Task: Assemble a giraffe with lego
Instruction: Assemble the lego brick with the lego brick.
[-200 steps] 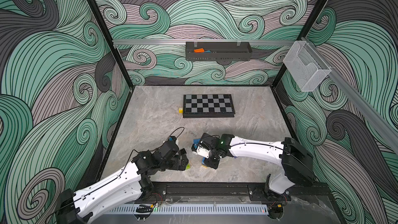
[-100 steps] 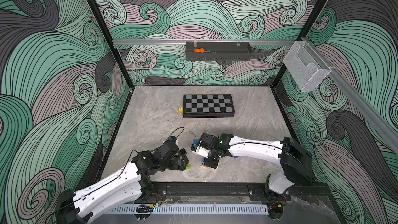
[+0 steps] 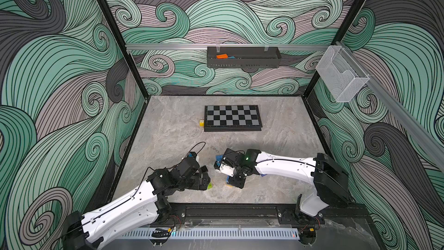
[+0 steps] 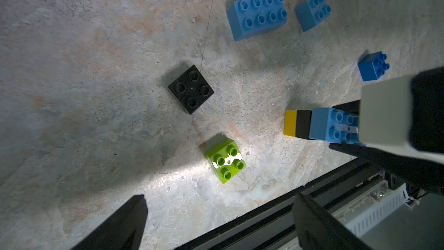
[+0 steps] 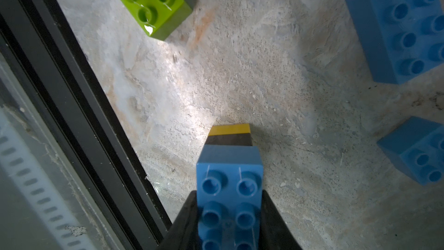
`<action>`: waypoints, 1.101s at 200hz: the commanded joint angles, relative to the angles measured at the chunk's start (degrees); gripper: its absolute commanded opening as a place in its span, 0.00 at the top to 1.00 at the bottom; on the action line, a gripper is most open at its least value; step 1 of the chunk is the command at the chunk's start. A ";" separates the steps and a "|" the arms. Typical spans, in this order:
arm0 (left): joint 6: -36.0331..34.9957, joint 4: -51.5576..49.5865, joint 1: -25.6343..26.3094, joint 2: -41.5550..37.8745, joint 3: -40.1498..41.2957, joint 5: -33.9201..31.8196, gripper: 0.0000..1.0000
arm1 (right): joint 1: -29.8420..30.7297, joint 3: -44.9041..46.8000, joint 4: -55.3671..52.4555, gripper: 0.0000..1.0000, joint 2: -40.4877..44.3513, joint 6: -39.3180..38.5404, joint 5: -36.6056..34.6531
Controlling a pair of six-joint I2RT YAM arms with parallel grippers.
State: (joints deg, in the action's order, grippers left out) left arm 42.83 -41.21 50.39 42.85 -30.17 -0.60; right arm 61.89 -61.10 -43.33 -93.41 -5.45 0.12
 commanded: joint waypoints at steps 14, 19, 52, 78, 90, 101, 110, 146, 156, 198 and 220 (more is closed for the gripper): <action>-0.89 0.23 0.23 -0.79 0.10 0.34 0.01 | -0.45 1.69 -5.04 0.77 0.78 -2.02 -1.06; -0.90 0.25 0.23 -0.80 0.11 0.34 0.01 | -0.50 1.55 -5.00 0.77 0.87 -2.30 -0.93; -0.90 0.34 0.21 -0.75 0.29 0.34 0.01 | -1.22 0.89 -4.99 0.77 1.62 -3.58 0.66; -0.82 0.43 0.23 -0.99 0.42 0.34 0.01 | -2.08 0.77 -4.74 0.77 1.94 -4.34 2.64; -0.82 0.50 0.23 -1.10 0.47 0.34 0.01 | -2.35 0.81 -4.75 0.77 1.82 -4.87 2.69; -0.82 0.51 0.23 -1.10 0.47 0.34 0.01 | -2.62 0.98 -4.76 0.77 1.69 -5.38 2.99; -0.81 0.52 0.23 -1.10 0.47 0.34 0.01 | -2.77 0.94 -4.68 0.77 1.79 -5.66 3.19; -0.81 0.52 0.23 -1.03 0.55 0.27 0.01 | -2.89 0.07 -4.31 0.77 1.62 -5.97 4.44; -0.82 0.52 0.23 -1.17 0.55 0.25 0.01 | -2.87 -0.16 -4.10 0.77 1.24 -5.97 4.98; -0.71 0.51 0.23 -1.60 0.73 -0.01 0.01 | -2.86 -0.97 -3.50 0.77 0.14 -6.04 5.92; -0.73 0.60 0.23 -1.68 0.82 -0.10 0.01 | -2.90 -1.64 -3.45 0.77 -0.57 -6.32 6.08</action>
State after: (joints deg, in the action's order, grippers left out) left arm 42.83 -40.88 50.39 41.87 -29.71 -0.60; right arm 59.16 -61.08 -46.50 -92.88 -11.00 4.69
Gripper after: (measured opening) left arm 0.987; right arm 0.345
